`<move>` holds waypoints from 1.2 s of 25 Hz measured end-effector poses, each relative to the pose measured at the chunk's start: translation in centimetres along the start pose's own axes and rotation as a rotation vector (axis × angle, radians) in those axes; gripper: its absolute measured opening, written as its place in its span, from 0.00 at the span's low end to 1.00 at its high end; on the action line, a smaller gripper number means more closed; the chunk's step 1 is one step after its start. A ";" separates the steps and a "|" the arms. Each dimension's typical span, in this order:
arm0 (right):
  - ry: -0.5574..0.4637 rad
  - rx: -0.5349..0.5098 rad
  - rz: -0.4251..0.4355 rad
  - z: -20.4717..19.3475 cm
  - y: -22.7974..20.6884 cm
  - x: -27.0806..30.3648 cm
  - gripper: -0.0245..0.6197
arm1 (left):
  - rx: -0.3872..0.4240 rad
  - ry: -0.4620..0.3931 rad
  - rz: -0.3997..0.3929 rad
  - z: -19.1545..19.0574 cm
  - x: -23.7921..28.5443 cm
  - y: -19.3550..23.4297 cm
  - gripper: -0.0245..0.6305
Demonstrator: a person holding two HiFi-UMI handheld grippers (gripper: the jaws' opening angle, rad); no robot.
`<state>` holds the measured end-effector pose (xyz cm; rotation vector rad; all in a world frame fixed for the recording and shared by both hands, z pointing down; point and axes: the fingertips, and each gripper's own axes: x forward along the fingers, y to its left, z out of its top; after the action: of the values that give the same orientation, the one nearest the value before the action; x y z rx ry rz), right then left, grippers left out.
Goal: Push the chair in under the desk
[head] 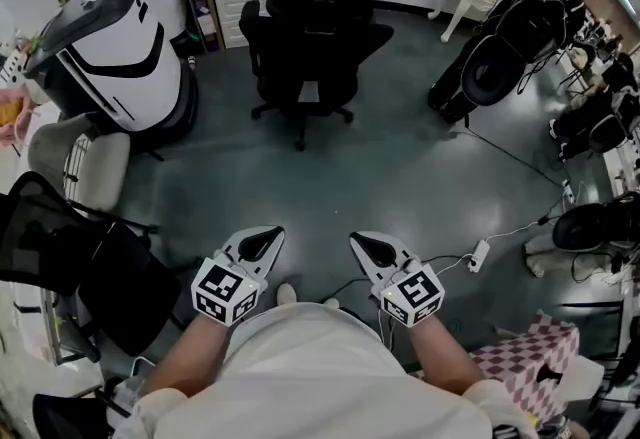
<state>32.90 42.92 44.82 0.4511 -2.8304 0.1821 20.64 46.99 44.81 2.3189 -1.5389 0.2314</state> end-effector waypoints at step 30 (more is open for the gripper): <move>-0.017 0.043 -0.063 1.7 -8.6 8.2 0.12 | 0.031 0.011 0.068 2.2 5.9 8.9 0.18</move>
<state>27.75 32.21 46.15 0.5532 -2.8292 0.2277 14.70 38.01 46.36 2.2865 -1.6218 0.2871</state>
